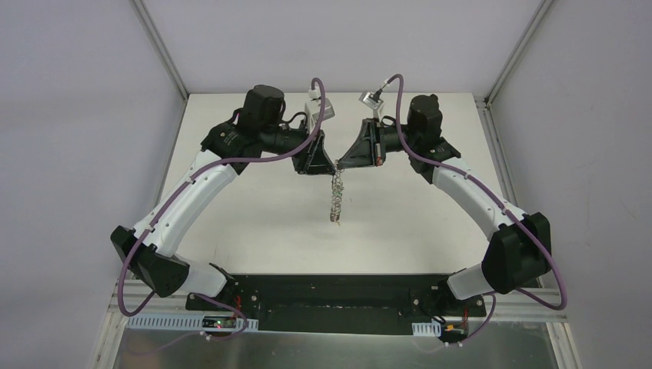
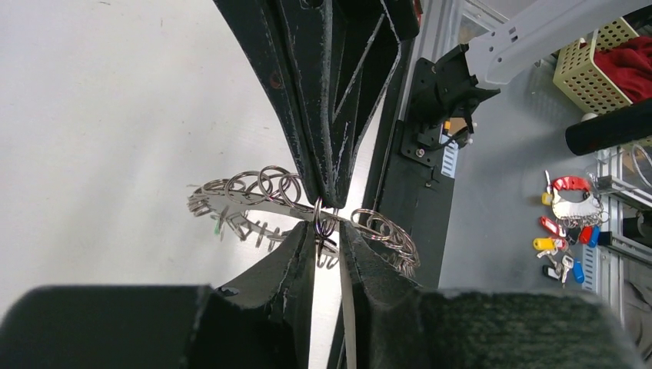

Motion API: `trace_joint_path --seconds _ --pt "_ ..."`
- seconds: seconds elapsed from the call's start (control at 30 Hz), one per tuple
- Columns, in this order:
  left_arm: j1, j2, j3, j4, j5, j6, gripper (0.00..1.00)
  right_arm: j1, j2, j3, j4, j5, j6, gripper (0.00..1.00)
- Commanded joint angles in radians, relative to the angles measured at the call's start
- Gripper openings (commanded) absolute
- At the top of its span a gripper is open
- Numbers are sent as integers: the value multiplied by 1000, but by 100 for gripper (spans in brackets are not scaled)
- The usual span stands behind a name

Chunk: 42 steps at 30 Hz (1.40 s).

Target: Put the keys on the keyring

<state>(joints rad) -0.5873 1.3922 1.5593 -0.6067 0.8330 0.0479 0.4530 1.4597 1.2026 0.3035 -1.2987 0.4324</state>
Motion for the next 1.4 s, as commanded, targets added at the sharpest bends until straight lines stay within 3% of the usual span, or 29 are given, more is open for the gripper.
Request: trace_joint_path --seconds 0.0,0.27,0.43,0.53,0.67,0.87,1.07,1.37 --pt "9 0 10 40 41 -24 16 -5 -45 4 60 -19 6 0" --pt "10 5 7 53 52 -39 0 -6 -50 1 62 -18 5 0" --pt "11 10 24 39 51 -45 0 -8 -57 -5 51 -16 -9 0" --pt "11 22 57 -17 43 -45 0 -19 -68 12 -31 -12 -94 12" --pt "11 43 105 -128 36 -45 0 -26 -86 80 -300 29 -333 27" --pt "0 157 299 -447 28 7 0 -24 -99 150 -492 65 -504 44" --pt "-20 190 343 -507 30 -22 0 1 -86 159 -542 80 -558 51" --pt "-38 195 333 -474 63 -44 0 52 -54 149 -560 88 -591 47"
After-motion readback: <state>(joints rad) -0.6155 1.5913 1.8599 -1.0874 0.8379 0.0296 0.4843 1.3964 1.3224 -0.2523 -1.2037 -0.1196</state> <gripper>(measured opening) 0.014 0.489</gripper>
